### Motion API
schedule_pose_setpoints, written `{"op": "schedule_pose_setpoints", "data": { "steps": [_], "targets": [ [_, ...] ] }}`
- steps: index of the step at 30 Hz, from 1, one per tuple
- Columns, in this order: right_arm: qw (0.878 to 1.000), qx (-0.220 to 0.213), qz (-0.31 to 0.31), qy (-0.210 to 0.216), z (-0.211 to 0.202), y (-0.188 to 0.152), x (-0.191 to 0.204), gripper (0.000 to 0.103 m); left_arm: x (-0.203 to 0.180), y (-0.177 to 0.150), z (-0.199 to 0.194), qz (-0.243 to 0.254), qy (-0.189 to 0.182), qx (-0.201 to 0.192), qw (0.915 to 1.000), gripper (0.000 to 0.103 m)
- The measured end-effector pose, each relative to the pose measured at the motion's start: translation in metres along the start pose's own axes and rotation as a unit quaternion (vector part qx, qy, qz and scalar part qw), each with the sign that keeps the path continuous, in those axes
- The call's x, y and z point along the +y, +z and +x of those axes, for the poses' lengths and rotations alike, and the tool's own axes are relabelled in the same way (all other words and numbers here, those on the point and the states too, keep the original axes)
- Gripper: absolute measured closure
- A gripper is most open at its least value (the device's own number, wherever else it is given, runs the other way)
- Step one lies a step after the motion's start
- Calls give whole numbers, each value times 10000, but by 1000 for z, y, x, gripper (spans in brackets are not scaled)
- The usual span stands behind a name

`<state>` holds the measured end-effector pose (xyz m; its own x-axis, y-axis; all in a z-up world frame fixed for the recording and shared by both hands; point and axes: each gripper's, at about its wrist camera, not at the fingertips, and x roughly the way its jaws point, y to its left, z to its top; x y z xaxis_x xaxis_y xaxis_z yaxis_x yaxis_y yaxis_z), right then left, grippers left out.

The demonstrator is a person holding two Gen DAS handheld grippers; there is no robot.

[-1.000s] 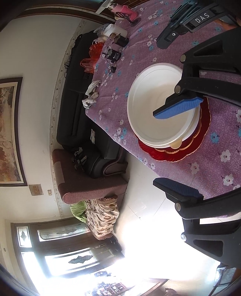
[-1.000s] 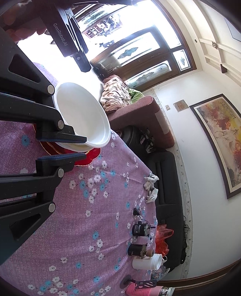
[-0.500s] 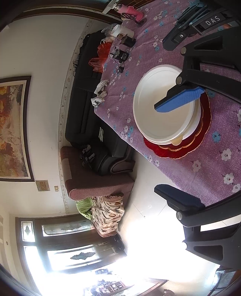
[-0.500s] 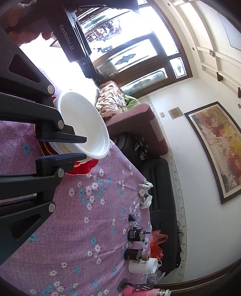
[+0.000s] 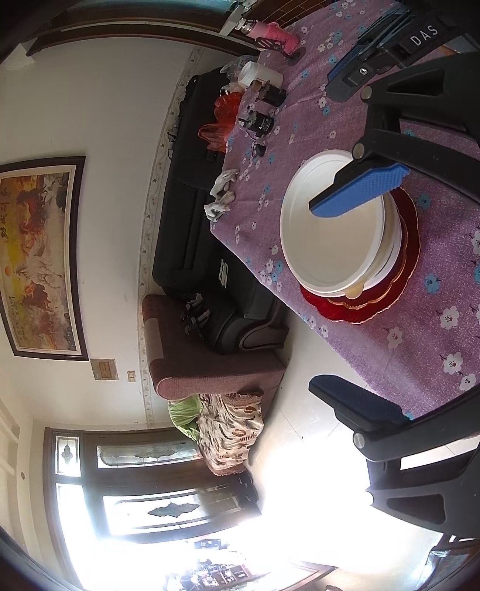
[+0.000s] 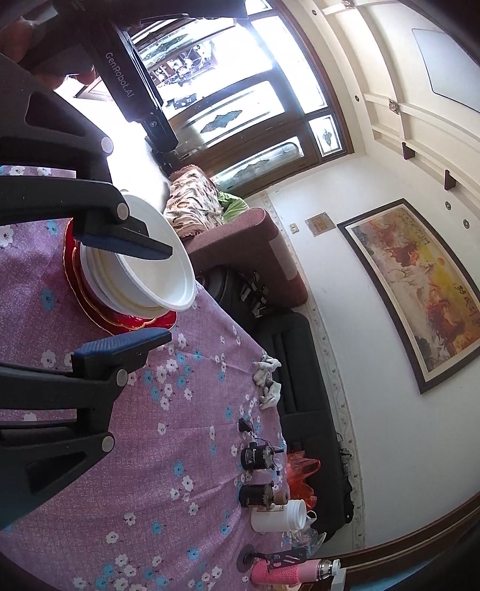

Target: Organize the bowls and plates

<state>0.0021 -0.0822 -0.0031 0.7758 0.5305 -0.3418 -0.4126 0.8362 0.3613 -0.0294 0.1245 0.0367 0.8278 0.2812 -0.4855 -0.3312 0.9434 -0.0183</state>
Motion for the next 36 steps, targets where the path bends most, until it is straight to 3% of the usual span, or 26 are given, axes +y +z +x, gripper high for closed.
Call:
{"op": "schedule_pose_setpoints", "data": {
  "steps": [15,21,36],
  "targets": [
    [9999,-57,-120,3,-7,-3,8,56,-2,-4,-1,65,-37,85,9999,13],
    [9998,0,-180,34,-3,-6,9,56,-5,-6,5,123,-175,203,9996,6],
    [9998,-186,-33,-69,-19,-2,-10,56,-16,-7,6,211,-481,172,9985,4]
  ]
}}
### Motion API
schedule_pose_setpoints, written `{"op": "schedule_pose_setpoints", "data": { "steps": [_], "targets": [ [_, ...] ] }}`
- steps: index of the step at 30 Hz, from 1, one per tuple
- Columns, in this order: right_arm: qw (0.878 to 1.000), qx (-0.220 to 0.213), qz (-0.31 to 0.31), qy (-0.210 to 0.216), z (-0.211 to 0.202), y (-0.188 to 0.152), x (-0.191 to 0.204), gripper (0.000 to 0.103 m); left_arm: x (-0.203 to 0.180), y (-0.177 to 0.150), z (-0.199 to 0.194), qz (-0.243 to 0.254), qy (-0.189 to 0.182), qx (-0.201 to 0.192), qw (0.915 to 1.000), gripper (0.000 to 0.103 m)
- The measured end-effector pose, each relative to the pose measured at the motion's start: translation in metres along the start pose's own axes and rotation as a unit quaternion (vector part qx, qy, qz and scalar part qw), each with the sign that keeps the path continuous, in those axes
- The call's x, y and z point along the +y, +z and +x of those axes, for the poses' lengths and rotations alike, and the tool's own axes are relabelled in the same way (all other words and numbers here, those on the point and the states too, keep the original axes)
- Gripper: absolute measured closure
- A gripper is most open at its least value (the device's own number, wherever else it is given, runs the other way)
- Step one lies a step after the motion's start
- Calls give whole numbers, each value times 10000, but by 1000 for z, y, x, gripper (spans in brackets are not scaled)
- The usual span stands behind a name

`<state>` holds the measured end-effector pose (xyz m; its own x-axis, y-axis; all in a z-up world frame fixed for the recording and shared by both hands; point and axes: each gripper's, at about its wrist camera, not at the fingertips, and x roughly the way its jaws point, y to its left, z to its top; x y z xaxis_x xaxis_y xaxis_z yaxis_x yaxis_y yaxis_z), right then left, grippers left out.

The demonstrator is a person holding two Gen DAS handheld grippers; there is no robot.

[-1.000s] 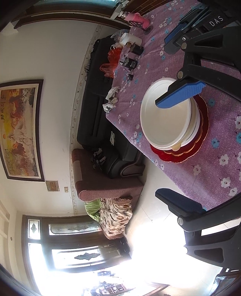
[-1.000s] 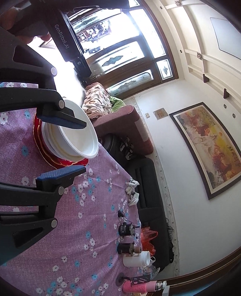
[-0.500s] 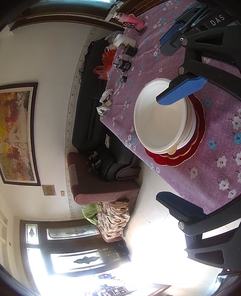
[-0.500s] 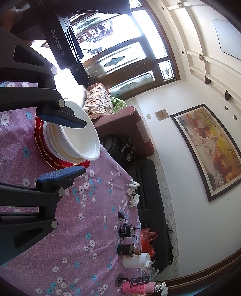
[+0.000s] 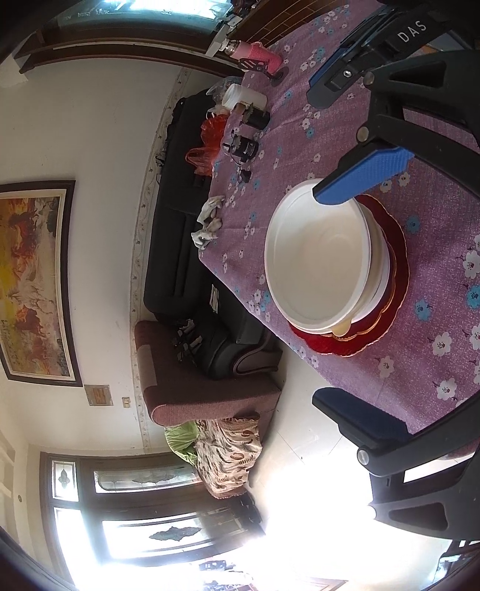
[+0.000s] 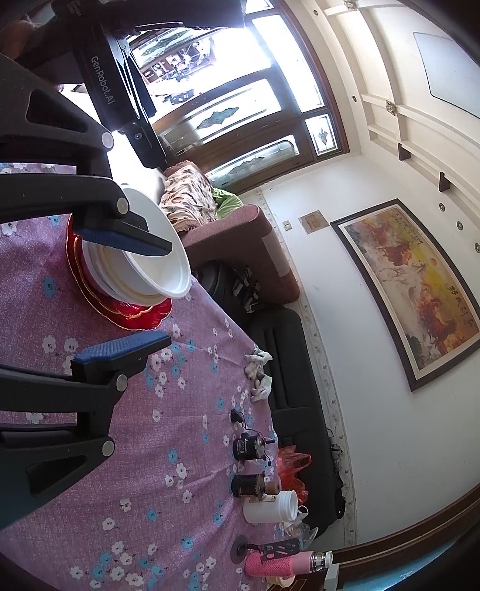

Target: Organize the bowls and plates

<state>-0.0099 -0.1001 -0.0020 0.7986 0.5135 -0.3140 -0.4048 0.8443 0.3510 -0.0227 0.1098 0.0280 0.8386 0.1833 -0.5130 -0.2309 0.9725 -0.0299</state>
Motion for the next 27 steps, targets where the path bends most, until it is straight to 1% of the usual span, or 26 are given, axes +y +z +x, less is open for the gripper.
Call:
{"op": "schedule_pose_setpoints", "data": {
  "steps": [4,8,14,17,27],
  "targets": [
    [10000,-36,2,-25,-4,0,-3,56,-6,0,1,74,-150,21,9999,4],
    [10000,-67,8,-39,-7,0,-5,56,-14,-2,0,164,-149,22,9998,4],
    [9999,-76,58,-72,-11,0,-12,56,-18,-2,1,160,-177,59,9997,4],
    [9999,-60,57,-77,-11,0,-14,56,-19,-3,1,144,-195,50,9997,4],
    [10000,12,14,-75,-8,-3,-12,56,-27,-8,2,306,-176,15,9994,4]
  ]
}}
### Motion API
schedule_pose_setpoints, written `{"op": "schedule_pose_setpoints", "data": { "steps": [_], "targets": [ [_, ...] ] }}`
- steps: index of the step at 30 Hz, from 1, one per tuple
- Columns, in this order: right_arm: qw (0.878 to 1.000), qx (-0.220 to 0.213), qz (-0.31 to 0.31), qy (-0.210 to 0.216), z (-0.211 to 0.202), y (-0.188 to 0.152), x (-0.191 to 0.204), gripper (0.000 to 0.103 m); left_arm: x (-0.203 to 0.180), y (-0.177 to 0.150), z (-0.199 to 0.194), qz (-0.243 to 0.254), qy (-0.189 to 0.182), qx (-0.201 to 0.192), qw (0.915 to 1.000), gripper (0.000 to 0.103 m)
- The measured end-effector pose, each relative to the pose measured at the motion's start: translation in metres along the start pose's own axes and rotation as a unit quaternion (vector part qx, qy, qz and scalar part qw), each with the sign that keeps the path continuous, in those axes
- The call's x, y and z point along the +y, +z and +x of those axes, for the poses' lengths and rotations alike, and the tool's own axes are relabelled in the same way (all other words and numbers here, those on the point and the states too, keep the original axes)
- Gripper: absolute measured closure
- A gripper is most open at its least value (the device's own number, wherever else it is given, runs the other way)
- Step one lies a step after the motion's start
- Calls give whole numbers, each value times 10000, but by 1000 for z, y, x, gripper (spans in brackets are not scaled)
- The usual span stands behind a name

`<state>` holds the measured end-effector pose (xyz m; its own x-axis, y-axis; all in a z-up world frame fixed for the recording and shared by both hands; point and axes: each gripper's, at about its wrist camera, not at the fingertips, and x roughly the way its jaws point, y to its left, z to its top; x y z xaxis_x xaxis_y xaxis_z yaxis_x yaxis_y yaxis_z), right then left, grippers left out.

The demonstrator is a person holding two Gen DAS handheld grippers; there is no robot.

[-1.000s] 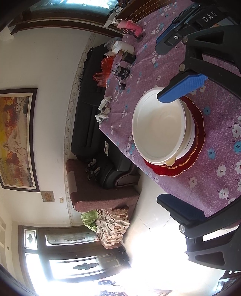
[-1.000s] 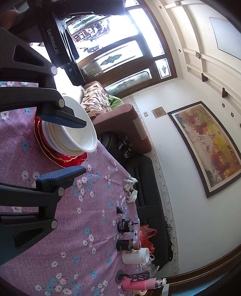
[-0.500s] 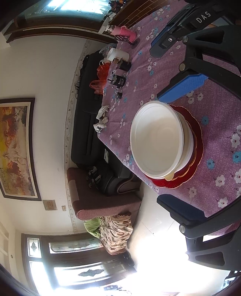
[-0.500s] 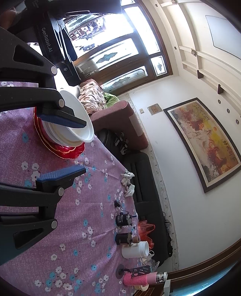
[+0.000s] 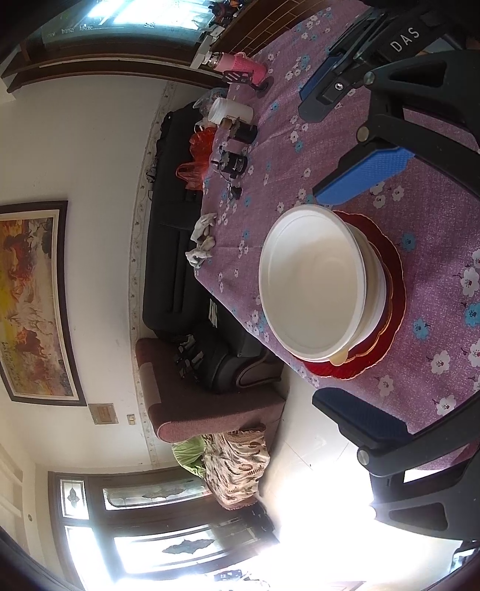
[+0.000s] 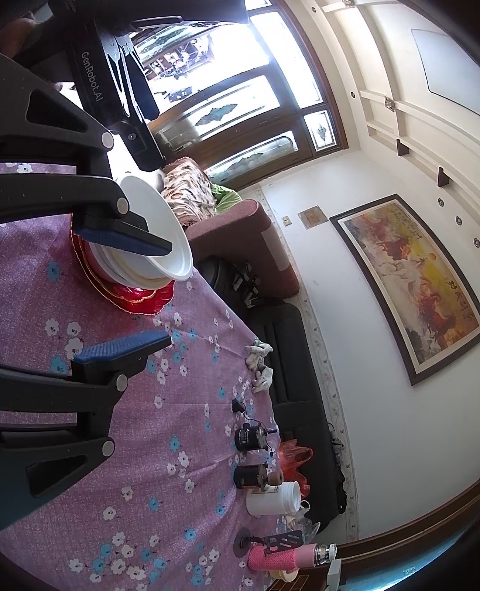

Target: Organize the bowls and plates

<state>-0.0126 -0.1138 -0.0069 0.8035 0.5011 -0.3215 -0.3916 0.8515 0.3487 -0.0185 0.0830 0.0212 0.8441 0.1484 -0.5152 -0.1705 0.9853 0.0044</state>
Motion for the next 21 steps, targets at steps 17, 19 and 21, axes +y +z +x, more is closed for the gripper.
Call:
{"op": "schedule_pose_setpoints", "data": {
  "steps": [17,19,21],
  "targets": [
    [10000,82,-54,-14,7,-1,1,56,2,2,2,-31,31,-128,9999,0],
    [9999,79,-63,-29,8,-1,2,56,2,3,-2,11,103,-286,9995,0],
    [9999,92,-62,-45,10,-1,1,56,0,4,-5,70,168,-381,9991,0]
  ]
}}
